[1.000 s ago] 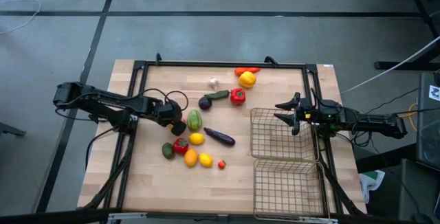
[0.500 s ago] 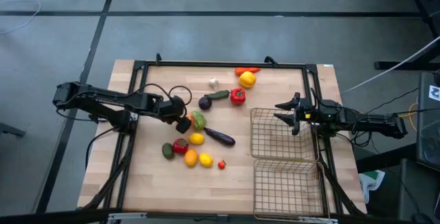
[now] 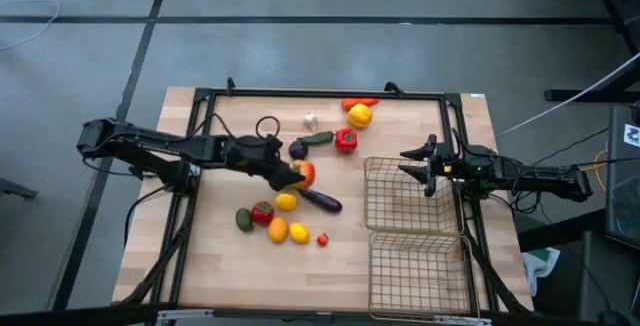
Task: Sort produce into baskets
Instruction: Put the top orange tomato into the bottom wire basket
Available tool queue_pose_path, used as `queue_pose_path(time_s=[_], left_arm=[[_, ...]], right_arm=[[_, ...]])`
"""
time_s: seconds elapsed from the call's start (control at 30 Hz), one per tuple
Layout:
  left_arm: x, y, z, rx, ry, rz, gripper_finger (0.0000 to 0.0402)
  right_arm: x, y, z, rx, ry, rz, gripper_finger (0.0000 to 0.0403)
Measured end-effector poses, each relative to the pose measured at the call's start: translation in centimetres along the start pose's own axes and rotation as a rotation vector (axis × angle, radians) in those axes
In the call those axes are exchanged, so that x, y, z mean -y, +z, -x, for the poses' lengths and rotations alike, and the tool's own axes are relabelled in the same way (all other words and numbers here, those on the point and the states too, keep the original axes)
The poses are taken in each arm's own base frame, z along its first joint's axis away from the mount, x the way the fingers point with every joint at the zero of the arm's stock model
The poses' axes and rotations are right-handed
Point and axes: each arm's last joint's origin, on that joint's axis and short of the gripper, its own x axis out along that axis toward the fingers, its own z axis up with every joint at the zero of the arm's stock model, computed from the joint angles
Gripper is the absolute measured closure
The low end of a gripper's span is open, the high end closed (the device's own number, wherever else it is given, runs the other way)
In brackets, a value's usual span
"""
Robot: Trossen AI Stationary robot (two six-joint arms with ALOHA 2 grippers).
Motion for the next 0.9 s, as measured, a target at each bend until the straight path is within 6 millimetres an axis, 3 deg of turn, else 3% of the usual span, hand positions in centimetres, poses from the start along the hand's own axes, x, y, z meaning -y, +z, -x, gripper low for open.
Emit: queue_pose_path(time_s=[0.2,0.47,0.9], left_arm=[[1.9,-0.4,-0.4,0.073,-0.131,0.013,0.0041],[4.2,-1.2,-2.9,0.09,-0.224,-0.008,0.004],[12.7,-0.1,-8.1,0.107,-0.336,-0.135,0.004]], right_arm=[[0.0,0.0,0.0,0.0,0.0,0.0,0.0199],[0.0,0.0,0.0,-0.001,0.0,0.0,0.0199],[0.0,0.1,0.0,0.006,0.001,0.0,0.0199]])
